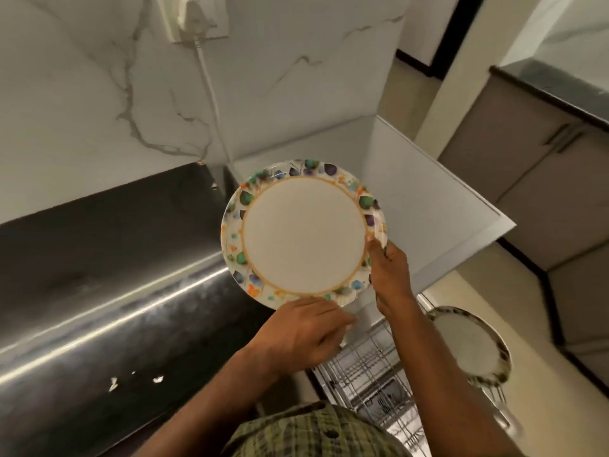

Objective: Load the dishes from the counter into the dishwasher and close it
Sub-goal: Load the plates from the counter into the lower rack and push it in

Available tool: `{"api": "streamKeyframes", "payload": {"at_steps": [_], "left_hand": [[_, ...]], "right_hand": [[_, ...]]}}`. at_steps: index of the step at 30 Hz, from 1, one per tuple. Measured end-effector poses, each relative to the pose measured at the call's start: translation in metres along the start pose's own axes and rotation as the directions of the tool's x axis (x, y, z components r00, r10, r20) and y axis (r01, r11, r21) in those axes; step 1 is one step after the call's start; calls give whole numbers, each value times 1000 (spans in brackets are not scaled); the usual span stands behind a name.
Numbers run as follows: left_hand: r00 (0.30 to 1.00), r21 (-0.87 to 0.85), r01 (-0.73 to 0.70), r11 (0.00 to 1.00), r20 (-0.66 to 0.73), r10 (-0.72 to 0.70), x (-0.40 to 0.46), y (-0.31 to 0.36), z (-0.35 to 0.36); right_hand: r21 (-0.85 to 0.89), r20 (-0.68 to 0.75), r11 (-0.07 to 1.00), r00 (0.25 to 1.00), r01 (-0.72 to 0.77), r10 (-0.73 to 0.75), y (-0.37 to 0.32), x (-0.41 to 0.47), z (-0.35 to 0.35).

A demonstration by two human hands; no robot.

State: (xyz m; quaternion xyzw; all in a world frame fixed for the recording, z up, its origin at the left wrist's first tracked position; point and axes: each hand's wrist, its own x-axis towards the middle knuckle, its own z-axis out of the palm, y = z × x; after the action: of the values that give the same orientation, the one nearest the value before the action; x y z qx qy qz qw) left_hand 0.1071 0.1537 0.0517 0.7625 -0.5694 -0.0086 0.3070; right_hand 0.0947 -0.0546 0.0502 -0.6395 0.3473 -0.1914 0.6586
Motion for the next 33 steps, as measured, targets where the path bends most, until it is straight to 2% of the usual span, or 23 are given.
{"api": "streamKeyframes", "payload": {"at_steps": [4,8,11,14,17,19,25,29,31,33], "left_hand": [[991,-5,18,1000,135,-17,41,6,25],[956,-4,30,1000,292,-28,79,12,53],[903,78,5,997,429,-38,112,21,77],[853,189,-19,982,515,-82,142,19,110],[771,319,3,948,603,-205,165,13,146],[723,402,10,916,630,-284,174,11,162],[652,541,40,840,623,-432,213,27,190],[590,567,141,812,610,-529,237,37,205],[567,573,193,796,598,-567,245,40,211],[551,585,232,777,579,-601,250,41,215]], "right_hand": [[5,-160,1000,987,17,-16,9,10,-47],[17,-354,1000,935,-13,18,15,17,-96],[65,-501,998,864,-23,53,22,20,-141],[137,-634,988,761,-67,139,29,19,-197],[180,-701,980,688,-86,189,37,9,-257],[143,-736,984,653,-111,180,43,-1,-291],[172,-803,970,546,-169,238,63,-34,-365],[22,-823,960,540,-280,176,88,-40,-398],[-132,-794,917,594,-376,130,104,-37,-411],[-310,-746,827,660,-469,95,123,-29,-422]]}}
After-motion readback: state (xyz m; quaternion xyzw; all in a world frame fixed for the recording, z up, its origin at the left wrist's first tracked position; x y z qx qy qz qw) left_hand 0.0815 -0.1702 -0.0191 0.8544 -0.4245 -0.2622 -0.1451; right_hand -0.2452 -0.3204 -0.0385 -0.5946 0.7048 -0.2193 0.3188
